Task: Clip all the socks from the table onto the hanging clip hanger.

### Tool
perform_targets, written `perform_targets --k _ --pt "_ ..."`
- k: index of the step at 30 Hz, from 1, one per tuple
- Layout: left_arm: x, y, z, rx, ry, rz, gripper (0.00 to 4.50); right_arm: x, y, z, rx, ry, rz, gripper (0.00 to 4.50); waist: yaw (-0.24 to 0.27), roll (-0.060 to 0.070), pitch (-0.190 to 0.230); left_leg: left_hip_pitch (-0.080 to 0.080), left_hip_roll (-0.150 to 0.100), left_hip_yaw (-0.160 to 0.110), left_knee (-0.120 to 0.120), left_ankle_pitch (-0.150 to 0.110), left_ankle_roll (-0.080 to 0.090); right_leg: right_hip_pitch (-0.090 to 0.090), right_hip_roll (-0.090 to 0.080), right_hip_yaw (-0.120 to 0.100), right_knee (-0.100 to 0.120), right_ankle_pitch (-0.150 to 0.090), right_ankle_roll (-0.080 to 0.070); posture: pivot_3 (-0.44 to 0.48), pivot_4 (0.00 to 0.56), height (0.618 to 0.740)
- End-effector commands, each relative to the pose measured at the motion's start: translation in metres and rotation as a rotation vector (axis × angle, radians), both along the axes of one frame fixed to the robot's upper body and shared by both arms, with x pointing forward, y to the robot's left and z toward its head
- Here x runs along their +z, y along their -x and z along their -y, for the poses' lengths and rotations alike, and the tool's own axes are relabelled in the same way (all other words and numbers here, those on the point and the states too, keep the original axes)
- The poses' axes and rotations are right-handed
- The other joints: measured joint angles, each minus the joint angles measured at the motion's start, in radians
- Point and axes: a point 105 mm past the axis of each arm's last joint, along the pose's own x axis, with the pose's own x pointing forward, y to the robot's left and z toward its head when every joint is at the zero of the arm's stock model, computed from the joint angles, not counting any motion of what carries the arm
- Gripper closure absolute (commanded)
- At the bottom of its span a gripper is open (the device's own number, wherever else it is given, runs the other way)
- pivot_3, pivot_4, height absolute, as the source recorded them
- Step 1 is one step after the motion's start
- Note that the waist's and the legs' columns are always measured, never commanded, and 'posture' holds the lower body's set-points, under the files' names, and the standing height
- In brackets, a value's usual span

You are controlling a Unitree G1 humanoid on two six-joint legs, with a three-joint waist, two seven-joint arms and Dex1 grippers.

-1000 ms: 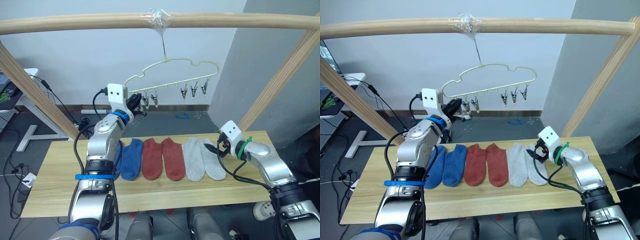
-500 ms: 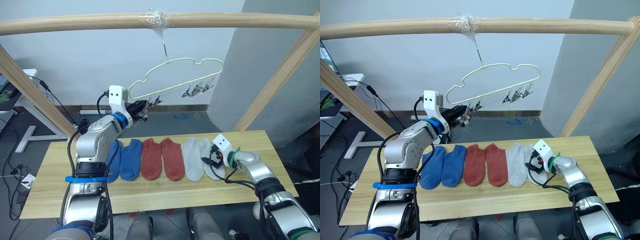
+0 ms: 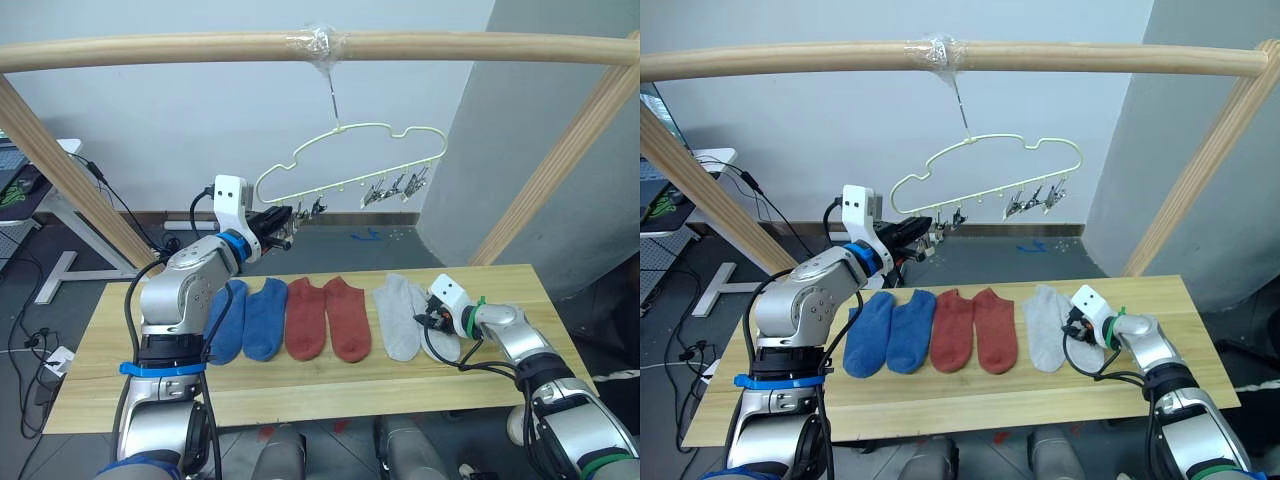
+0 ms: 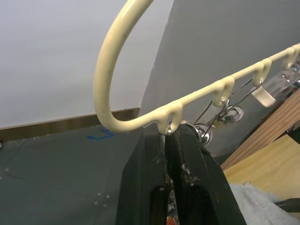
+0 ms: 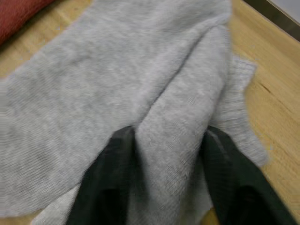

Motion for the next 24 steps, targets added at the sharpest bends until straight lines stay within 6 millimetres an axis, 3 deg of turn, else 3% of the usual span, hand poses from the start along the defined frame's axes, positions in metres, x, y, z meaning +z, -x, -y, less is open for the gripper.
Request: perform_targets --k 1,3,8,14,19,24 --pt "0.008 0.005 0.008 -0.037 0.011 0.027 4.5 -0.011 0.009 0.014 -0.013 0.037 -0.046 3.77 0.0 0.0 0.0 0.0 0.0 0.0 0.0 0.0 0.0 0.0 0.0 0.0 0.0 0.0 0.0 0.035 0.184 0.74" --pt "0.009 0.005 0.01 -0.05 0.014 0.024 4.5 -0.009 0.009 0.013 -0.013 0.024 -0.041 4.48 0.0 0.0 0.0 0.0 0.0 0.0 0.0 0.0 0.0 0.0 0.0 0.0 0.0 0.0 0.0 0.035 0.184 0.74" --pt "0.007 0.006 0.009 -0.056 0.009 0.017 4.5 0.002 0.009 0.002 0.021 -0.061 -0.018 4.48 0.0 0.0 0.0 0.0 0.0 0.0 0.0 0.0 0.0 0.0 0.0 0.0 0.0 0.0 0.0 0.031 0.186 0.74" --pt "0.007 0.01 0.011 -0.08 0.013 0.007 4.5 0.034 0.023 -0.022 0.093 -0.27 -0.011 4.48 0.0 0.0 0.0 -0.001 0.0 0.0 -0.001 0.0 0.0 -0.001 0.0 0.0 -0.001 0.0 0.0 0.036 0.188 0.74" --pt "0.006 0.014 0.011 -0.113 0.034 -0.013 4.5 0.054 0.039 -0.03 0.15 -0.31 -0.016 4.48 0.0 0.0 0.0 -0.001 0.0 0.0 -0.001 0.0 0.0 -0.001 0.0 0.0 -0.001 0.0 0.0 0.031 0.192 0.74" --pt "0.009 0.018 0.012 -0.158 0.122 -0.074 4.5 0.074 0.038 -0.036 0.147 -0.321 0.037 4.48 -0.001 0.0 0.0 -0.002 0.0 0.0 -0.001 0.0 0.0 -0.001 0.0 0.0 -0.001 0.0 0.0 0.028 0.193 0.74"
